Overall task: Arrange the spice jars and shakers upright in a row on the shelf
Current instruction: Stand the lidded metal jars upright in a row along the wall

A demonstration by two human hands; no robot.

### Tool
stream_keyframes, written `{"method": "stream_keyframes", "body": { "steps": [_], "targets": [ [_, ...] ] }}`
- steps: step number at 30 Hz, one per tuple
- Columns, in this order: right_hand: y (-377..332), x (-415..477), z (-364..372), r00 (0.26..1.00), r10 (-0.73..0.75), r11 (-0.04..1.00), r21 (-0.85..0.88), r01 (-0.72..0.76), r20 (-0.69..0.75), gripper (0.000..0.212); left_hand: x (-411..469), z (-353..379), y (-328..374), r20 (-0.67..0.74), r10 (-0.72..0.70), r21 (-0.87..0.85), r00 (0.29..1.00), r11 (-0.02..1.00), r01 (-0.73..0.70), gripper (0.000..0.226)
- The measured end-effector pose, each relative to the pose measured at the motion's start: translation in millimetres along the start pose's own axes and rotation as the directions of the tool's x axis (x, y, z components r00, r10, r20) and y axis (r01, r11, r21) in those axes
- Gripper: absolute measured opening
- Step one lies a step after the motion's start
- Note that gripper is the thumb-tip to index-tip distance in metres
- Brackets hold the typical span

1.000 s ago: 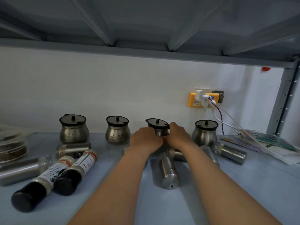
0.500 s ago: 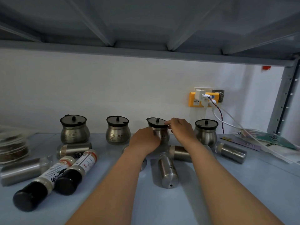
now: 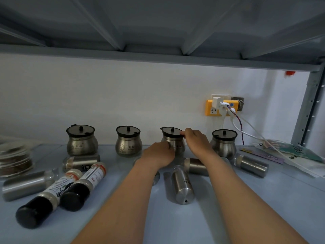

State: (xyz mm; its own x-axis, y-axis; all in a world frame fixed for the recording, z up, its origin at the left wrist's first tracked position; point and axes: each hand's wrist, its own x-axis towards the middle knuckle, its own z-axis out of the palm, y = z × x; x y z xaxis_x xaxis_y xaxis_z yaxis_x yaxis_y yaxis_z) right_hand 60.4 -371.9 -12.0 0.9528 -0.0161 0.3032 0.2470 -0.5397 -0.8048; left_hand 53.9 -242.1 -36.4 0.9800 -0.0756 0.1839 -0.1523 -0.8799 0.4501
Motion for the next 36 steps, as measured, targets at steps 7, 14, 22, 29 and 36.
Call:
{"method": "stream_keyframes", "body": {
  "steps": [7,14,22,29,36],
  "targets": [
    [-1.9,-1.8,0.9,1.000,-0.010,0.999,-0.031,0.010,0.015,0.046,-1.2,0.0,2.2,-0.008,-0.002,0.022,1.000,1.000,0.002,0.034],
    [-1.2,-2.9,1.5,0.999,0.002,0.999,-0.035,-0.001,0.037,0.047,-4.2,-2.4,6.1,-0.012,0.013,0.068,1.000,0.998,-0.013,0.031],
    [-9.1,-6.4,1.5,0.938,-0.213,0.975,0.008,0.224,-0.274,0.031,-20.7,-19.1,28.8,-0.367,0.021,-0.005,0.930,1.000,-0.025,0.032],
    [-13.7,-3.3,-42.4,0.908,-0.163,0.963,0.139,0.232,-0.387,0.009,-36.7,-21.2,67.5,-0.439,0.018,-0.349,0.898,0.918,-0.188,0.032],
    [19.4,5.1,-82.7,0.909,-0.110,0.989,0.045,0.140,-0.401,0.012,-23.1,-9.7,96.9,-0.305,0.037,-0.361,0.952,0.920,-0.151,0.027]
  ]
}}
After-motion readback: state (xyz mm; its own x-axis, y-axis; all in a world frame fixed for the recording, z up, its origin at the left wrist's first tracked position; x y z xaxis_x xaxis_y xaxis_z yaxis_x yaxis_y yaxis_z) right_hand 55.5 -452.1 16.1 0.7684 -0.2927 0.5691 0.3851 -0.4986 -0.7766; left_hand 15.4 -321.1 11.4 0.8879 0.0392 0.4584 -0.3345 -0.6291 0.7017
